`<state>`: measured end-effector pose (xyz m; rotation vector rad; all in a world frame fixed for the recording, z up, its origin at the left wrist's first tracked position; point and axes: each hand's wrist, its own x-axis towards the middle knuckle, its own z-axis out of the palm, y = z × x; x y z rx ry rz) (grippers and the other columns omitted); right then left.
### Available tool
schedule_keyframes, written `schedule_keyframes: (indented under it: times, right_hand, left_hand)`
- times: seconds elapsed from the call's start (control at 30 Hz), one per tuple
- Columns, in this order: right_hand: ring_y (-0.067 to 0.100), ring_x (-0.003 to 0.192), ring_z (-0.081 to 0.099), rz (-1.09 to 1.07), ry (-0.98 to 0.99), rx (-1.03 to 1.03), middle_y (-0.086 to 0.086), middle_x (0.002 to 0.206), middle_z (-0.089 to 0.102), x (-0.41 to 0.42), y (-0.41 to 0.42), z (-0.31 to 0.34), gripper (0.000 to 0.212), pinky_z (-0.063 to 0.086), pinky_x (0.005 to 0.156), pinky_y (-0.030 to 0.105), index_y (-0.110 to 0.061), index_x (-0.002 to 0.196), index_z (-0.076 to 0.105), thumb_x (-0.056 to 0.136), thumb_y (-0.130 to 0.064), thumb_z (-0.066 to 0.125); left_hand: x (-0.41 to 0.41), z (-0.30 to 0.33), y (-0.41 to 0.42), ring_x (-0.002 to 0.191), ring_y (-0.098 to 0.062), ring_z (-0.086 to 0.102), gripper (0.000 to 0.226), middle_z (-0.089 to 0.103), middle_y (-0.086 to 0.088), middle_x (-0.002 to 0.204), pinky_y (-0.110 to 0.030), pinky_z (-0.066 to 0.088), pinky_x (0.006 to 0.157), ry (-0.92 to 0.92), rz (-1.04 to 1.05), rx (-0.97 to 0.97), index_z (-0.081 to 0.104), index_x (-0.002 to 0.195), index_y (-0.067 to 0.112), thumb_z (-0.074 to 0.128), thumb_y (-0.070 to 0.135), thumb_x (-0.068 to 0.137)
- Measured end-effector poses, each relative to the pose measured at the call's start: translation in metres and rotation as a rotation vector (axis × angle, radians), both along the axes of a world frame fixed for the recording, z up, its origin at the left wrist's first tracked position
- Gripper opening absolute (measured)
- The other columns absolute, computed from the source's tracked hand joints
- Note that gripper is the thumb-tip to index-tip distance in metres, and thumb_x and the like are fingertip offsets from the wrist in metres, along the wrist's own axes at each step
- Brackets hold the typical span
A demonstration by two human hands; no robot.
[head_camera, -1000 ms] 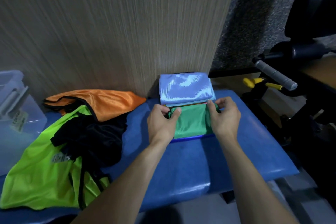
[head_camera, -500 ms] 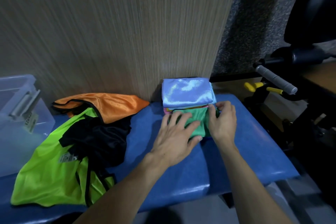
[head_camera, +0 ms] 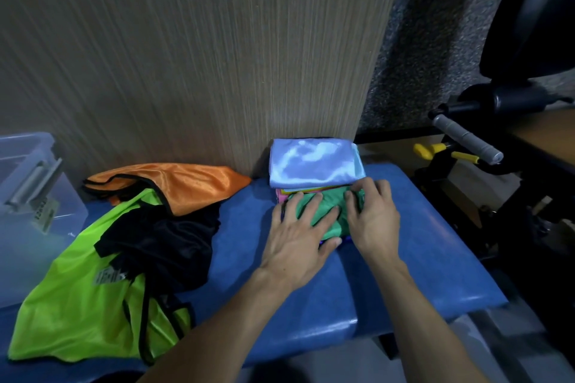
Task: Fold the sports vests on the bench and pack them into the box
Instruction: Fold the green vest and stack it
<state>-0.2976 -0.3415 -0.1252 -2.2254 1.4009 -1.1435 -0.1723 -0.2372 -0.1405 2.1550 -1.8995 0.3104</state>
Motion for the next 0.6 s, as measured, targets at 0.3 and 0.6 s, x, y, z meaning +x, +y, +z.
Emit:
schedule_keyframes:
  times: [0.3,0.6]
  right_hand:
    - [0.024,0.089,0.057,0.016,-0.079,0.123,-0.001,0.106,0.053,-0.006,0.005,0.004,0.013,0.048,0.072,0.040,-0.020,0.103,0.062,0.090,-0.024,0.060]
    - [0.032,0.103,0.045,-0.034,-0.107,0.311,0.005,0.096,0.062,0.005,0.008,0.041,0.056,0.041,0.093,0.049,-0.023,0.067,0.051,0.097,-0.065,0.027]
  left_hand:
    - [0.012,0.022,0.004,0.122,-0.025,0.037,0.061,0.046,0.011,0.138,-0.045,0.025,0.111,0.037,-0.069,0.102,0.045,0.147,0.041,0.025,0.067,0.097]
    - [0.010,0.055,-0.006,0.110,-0.022,0.044,0.054,0.053,0.012,0.123,-0.040,0.030,0.099,0.000,-0.124,0.101,0.055,0.132,0.037,0.022,0.061,0.097]
